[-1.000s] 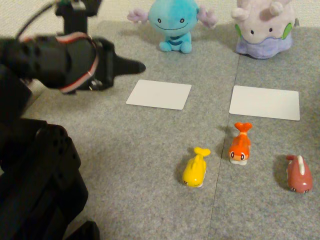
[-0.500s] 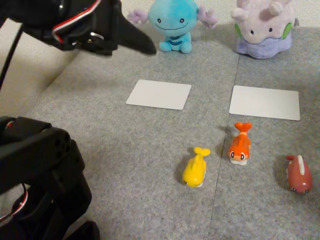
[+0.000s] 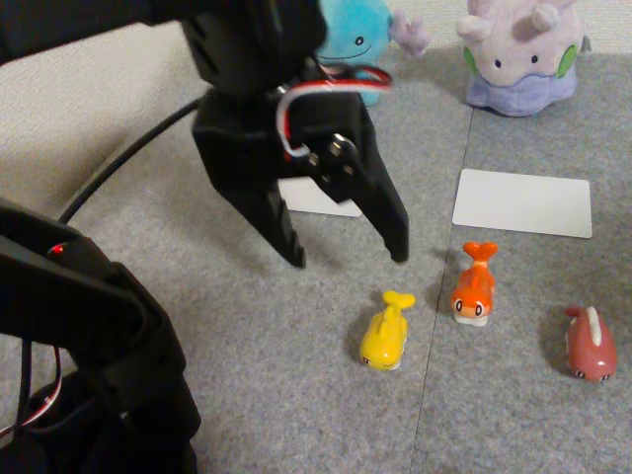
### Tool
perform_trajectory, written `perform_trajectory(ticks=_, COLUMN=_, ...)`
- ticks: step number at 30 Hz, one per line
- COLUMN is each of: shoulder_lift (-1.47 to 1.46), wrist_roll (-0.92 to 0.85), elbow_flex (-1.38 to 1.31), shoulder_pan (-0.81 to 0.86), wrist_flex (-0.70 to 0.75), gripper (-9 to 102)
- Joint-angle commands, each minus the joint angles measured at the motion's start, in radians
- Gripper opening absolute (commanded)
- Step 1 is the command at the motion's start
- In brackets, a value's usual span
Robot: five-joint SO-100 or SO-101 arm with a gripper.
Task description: Wooper wants to eat egg sudhi, and Goomy wants to eat shrimp sushi
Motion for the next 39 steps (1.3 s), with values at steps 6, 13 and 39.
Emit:
perform_trajectory(ticks=6, shoulder_lift=-0.121, wrist_roll=-0.103, elbow_flex=-0.031, shoulder_pan=0.058, wrist_flex=-0.003, gripper=28)
perform_trajectory(ticks=13, shoulder_lift=-0.325, wrist_roll=-0.12, elbow_flex=-0.031, shoulder_pan=0.067, wrist_flex=-0.117, gripper=28)
perform_trajectory(ticks=39, shoulder_lift=-0.428, wrist_roll=-0.112, elbow_flex=-0.031, shoulder_pan=0.115, wrist_flex=-0.264, gripper=10)
